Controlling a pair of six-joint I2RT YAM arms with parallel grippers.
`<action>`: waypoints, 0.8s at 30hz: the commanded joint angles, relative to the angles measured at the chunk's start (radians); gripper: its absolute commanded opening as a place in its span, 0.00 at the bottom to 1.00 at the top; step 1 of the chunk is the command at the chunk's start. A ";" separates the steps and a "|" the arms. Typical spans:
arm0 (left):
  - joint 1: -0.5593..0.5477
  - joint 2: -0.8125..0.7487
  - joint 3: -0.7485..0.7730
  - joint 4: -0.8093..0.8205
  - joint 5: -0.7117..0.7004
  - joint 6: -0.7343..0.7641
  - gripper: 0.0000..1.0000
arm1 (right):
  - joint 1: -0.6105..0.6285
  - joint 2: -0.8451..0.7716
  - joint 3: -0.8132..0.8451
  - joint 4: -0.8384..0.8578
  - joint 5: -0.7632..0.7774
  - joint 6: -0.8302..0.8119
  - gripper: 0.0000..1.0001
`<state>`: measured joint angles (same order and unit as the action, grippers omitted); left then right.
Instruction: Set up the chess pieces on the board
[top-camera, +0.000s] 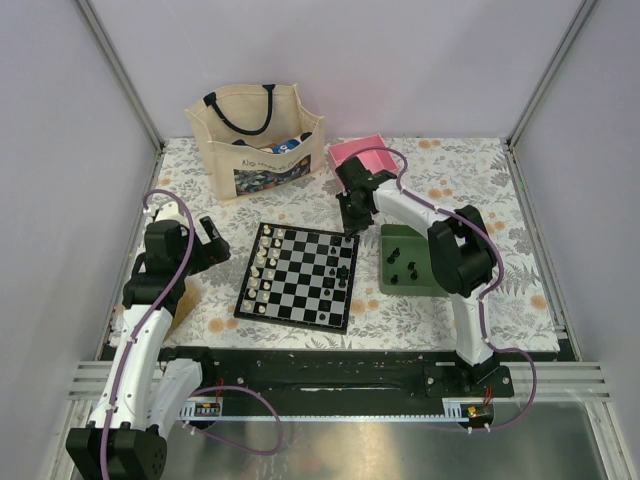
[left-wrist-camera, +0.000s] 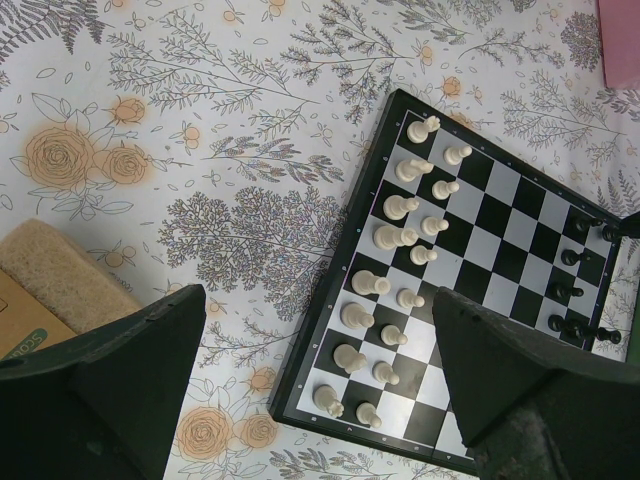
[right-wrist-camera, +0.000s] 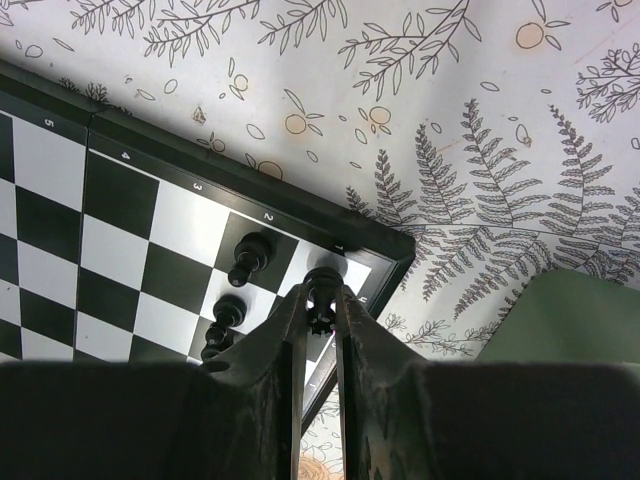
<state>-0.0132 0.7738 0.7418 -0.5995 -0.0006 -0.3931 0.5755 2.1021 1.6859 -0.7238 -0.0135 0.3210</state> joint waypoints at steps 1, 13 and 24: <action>-0.002 -0.005 0.018 0.029 -0.012 -0.003 0.99 | 0.017 -0.004 0.024 0.003 -0.013 -0.008 0.22; -0.002 -0.005 0.016 0.030 -0.012 -0.003 0.99 | 0.018 0.015 0.026 -0.003 -0.006 -0.011 0.23; -0.001 -0.007 0.016 0.029 -0.012 -0.004 0.99 | 0.020 -0.007 0.027 -0.002 -0.011 -0.028 0.39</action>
<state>-0.0132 0.7738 0.7418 -0.5995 -0.0006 -0.3931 0.5823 2.1128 1.6859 -0.7284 -0.0177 0.3103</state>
